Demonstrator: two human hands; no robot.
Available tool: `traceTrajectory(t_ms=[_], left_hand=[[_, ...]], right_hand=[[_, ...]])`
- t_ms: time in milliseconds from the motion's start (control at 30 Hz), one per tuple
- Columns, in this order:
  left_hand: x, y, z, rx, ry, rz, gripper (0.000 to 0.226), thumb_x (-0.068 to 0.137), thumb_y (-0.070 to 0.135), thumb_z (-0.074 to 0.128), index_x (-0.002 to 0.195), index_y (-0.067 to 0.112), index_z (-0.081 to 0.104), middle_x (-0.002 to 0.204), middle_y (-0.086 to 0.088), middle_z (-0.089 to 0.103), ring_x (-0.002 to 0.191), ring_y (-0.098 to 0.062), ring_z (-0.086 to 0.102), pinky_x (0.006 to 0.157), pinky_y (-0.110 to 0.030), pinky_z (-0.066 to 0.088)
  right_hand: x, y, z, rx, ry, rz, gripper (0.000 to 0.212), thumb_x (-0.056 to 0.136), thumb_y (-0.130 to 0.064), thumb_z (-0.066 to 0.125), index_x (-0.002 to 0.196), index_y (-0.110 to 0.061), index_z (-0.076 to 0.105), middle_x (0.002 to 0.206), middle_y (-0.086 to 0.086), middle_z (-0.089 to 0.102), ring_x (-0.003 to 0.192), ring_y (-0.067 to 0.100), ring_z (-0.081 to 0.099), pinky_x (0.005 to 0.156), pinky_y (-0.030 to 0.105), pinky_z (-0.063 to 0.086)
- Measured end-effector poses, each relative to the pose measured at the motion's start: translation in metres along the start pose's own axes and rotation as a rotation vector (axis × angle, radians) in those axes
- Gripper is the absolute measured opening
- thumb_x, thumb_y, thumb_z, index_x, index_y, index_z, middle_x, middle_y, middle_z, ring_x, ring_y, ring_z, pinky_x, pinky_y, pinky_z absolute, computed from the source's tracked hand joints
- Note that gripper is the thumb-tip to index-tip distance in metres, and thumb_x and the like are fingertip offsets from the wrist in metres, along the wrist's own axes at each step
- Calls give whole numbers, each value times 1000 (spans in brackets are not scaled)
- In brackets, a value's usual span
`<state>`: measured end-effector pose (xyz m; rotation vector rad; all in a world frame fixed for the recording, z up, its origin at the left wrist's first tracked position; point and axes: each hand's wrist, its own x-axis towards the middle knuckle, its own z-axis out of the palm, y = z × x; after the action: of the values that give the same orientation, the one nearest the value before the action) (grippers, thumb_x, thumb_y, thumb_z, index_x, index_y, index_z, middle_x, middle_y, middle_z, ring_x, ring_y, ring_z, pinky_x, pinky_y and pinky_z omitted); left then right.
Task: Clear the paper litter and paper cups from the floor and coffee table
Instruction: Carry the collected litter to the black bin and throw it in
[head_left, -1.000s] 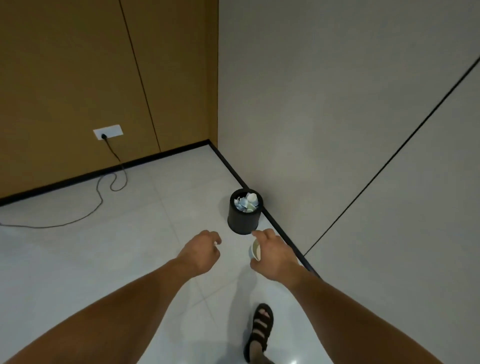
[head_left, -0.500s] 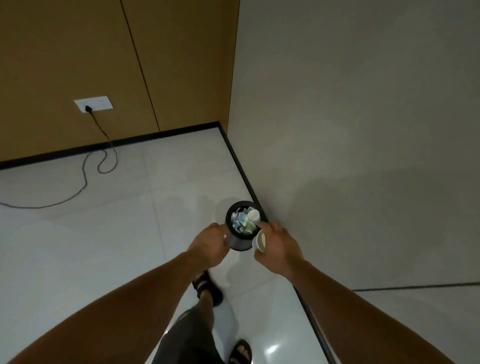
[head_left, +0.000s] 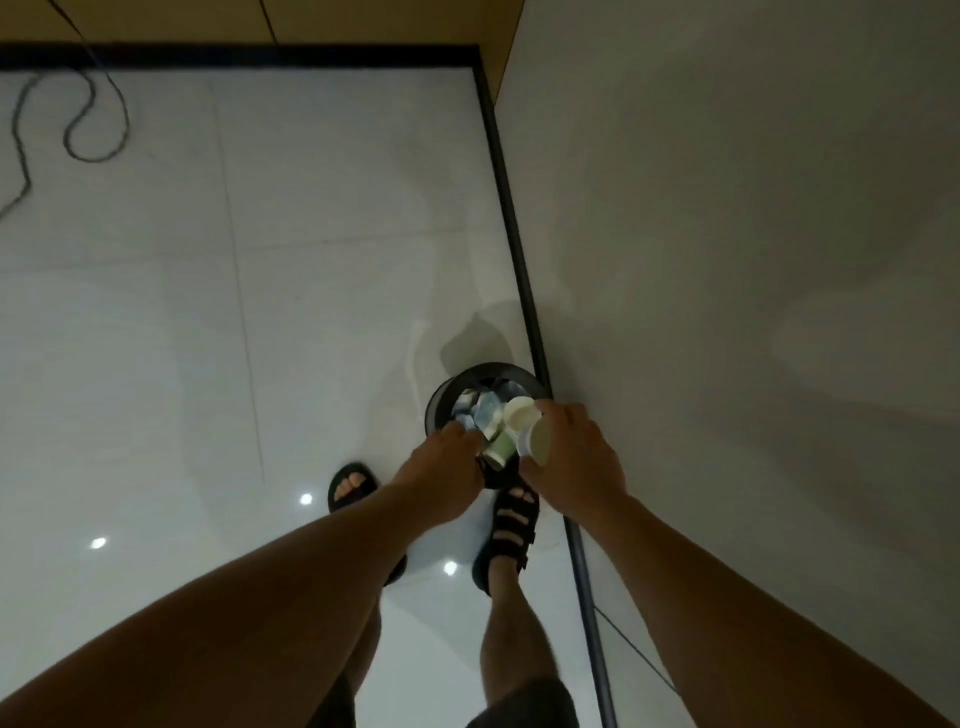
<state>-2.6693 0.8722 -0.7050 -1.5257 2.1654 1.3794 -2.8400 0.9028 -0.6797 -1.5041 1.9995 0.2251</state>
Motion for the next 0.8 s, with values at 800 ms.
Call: traceTrajectory(t_ms=[800], left_hand=[[166,-95,160,721,19,177,65,95,41,36,150,12,20,157,-14,19,147,-34,7,118,-49,2]], right_hand=[[154,101,145,-507,-127,-384,93,81,-43,67,154,-21,15,159,12,17,145,35,13,109,49,31]])
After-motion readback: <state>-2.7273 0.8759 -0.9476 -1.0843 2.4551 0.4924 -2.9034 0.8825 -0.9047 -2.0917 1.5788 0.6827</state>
